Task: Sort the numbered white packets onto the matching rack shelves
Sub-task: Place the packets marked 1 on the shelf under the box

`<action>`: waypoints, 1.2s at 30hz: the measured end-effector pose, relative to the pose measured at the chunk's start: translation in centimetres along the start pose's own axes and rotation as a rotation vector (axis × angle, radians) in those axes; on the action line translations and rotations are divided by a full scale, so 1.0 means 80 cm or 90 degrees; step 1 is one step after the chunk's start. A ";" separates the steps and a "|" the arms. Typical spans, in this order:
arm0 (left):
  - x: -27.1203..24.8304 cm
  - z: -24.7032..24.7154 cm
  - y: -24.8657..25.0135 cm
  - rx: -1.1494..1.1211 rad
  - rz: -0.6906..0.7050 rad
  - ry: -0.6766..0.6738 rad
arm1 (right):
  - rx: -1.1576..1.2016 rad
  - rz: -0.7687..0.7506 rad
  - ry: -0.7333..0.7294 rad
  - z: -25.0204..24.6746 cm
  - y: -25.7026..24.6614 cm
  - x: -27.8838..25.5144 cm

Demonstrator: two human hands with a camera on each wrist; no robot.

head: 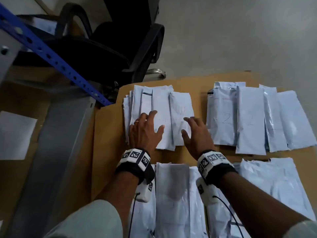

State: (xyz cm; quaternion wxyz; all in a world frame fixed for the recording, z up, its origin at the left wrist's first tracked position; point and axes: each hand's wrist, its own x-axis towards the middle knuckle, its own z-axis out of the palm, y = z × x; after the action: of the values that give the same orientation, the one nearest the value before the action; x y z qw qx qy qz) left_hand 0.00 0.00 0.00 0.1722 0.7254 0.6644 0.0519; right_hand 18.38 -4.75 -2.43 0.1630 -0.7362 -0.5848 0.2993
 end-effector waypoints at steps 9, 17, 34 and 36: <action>-0.004 0.054 -0.018 -0.054 -0.104 0.028 | -0.061 0.108 -0.084 0.025 0.030 0.037; -0.004 0.064 -0.026 -0.074 -0.089 0.100 | -0.015 0.117 -0.064 0.041 0.040 0.044; -0.019 0.044 -0.058 -0.125 -0.240 0.288 | 0.102 0.130 0.096 0.044 0.043 0.039; -0.021 0.047 -0.061 -0.027 -0.201 0.274 | 0.068 0.124 0.087 0.052 0.045 0.034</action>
State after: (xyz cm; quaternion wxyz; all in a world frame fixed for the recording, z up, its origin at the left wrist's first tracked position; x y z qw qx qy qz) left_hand -3.68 -2.03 -4.81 0.0479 0.5814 0.7894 0.1912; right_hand 18.84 -3.52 -8.45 0.2117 -0.7985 -0.4812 0.2934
